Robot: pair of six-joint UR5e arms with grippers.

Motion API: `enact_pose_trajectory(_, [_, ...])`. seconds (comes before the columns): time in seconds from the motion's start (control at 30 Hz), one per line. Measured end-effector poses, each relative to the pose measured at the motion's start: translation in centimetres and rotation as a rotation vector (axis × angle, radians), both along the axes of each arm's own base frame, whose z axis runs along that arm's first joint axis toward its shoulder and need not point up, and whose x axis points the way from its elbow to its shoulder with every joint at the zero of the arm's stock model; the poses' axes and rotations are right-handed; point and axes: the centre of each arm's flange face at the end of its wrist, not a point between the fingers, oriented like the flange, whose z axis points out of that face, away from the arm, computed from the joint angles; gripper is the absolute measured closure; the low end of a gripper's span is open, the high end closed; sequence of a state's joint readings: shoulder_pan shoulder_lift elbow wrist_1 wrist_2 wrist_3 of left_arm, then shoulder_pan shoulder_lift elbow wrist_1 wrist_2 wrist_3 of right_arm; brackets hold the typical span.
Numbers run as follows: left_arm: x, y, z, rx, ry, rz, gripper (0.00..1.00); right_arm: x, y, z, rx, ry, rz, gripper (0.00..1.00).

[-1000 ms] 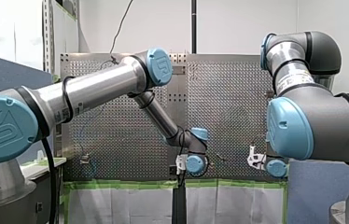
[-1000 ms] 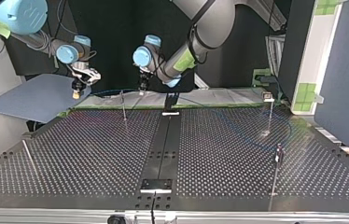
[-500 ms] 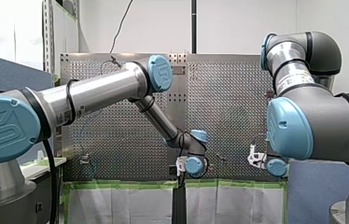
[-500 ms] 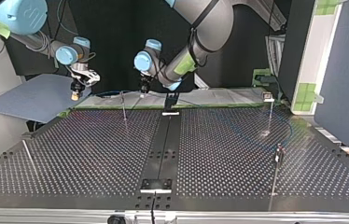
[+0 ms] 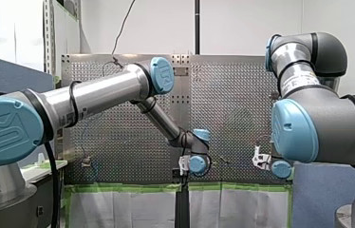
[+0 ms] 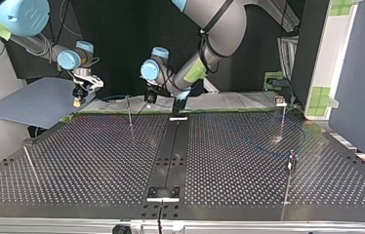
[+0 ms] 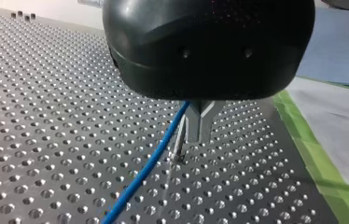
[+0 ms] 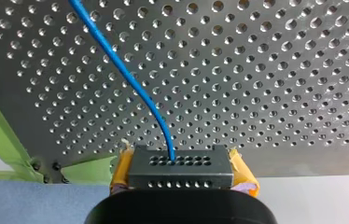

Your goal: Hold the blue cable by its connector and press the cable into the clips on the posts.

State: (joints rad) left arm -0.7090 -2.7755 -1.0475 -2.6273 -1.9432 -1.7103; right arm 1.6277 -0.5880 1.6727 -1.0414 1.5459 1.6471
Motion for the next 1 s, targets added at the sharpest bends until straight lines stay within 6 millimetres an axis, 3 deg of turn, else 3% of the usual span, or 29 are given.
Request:
enact_pose_trajectory(0.4, [1.8, 0.5, 0.7, -0.008, -0.007, 0.012, 1.00, 0.1, -1.4, 0.7, -0.024, -0.011, 0.002, 1.00])
enact_pose_trajectory(0.73, [3.0, 1.0, -1.9, 0.010, 0.041, 0.016, 1.00, 1.0, -2.5, 1.4, -0.043, -0.013, 0.038, 1.00])
enact_pose_trajectory(1.0, [5.0, 0.7, -0.1, -0.014, 0.037, 0.028, 1.00, 1.1, -3.7, 0.9, -0.030, -0.015, 0.050, 1.00])
